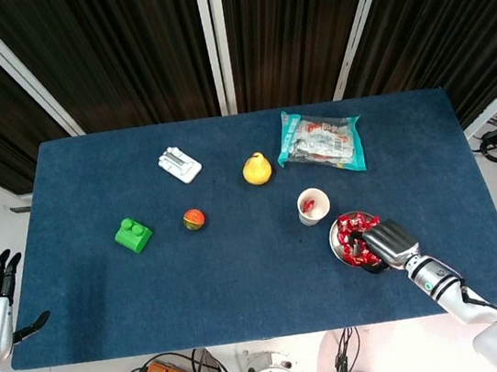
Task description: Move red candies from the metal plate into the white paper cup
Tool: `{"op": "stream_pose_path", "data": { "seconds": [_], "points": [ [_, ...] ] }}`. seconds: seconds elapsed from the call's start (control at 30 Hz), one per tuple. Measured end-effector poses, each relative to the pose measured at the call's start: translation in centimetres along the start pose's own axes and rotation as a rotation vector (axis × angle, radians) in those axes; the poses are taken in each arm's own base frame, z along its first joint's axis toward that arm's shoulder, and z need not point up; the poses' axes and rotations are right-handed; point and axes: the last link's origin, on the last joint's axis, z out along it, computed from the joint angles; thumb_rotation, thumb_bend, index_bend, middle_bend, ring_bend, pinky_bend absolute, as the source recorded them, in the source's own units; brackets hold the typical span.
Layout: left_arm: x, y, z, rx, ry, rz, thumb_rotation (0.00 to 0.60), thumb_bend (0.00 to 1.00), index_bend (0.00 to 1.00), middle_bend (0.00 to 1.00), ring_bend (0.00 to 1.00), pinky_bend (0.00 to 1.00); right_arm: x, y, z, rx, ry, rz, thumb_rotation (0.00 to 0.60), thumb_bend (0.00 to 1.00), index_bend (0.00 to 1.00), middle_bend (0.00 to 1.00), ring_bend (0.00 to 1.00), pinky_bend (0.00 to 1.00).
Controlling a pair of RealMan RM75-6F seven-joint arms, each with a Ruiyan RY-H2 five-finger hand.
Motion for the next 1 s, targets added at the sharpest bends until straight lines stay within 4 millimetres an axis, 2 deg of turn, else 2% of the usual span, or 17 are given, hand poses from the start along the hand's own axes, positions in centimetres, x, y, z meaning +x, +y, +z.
{"op": "stream_pose_path", "data": {
  "seconds": [0.13, 0.3, 0.47, 0.57, 0.77, 0.9, 1.0],
  "points": [
    [0.1, -0.1, 0.0, 0.003, 0.003, 0.003, 0.600, 0.00, 0.00, 0.00, 0.00, 0.00, -0.4, 0.0, 0.8, -0.002, -0.015, 0.006, 0.600, 0.53, 0.51, 0.94, 1.00, 1.00],
    [0.2, -0.4, -0.1, 0.015, 0.009, 0.003, 0.600, 0.00, 0.00, 0.00, 0.00, 0.00, -0.5, 0.3, 1.7, -0.015, -0.011, 0.013, 0.600, 0.65, 0.63, 0.94, 1.00, 1.00],
    [0.2, -0.4, -0.2, 0.014, 0.007, 0.004, 0.600, 0.00, 0.00, 0.00, 0.00, 0.00, 0.5, 0.6, 2.0, -0.024, 0.036, 0.028, 0.600, 0.68, 0.66, 0.94, 1.00, 1.00],
    [0.1, -0.3, -0.1, 0.014, 0.009, 0.000, 0.600, 0.00, 0.00, 0.00, 0.00, 0.00, 1.8, 0.6, 1.8, -0.020, 0.090, 0.042, 0.600, 0.68, 0.67, 0.94, 1.00, 1.00],
    [0.1, -0.2, 0.2, 0.005, 0.009, 0.000, 0.600, 0.00, 0.00, 0.00, 0.00, 0.00, 5.8, -0.2, 1.8, 0.015, 0.220, 0.049, 0.600, 0.68, 0.67, 0.94, 1.00, 1.00],
    [-0.1, -0.1, 0.2, 0.003, 0.010, -0.005, 0.600, 0.00, 0.00, 0.00, 0.00, 0.00, 8.3, -1.3, 3.3, 0.031, 0.284, 0.039, 0.600, 0.68, 0.65, 0.94, 1.00, 1.00],
    [-0.3, -0.1, 0.2, 0.007, 0.004, -0.010, 0.600, 0.00, 0.00, 0.00, 0.00, 0.00, 8.9, -2.4, 4.9, 0.037, 0.291, 0.043, 0.600, 0.68, 0.64, 0.94, 1.00, 1.00]
  ]
}}
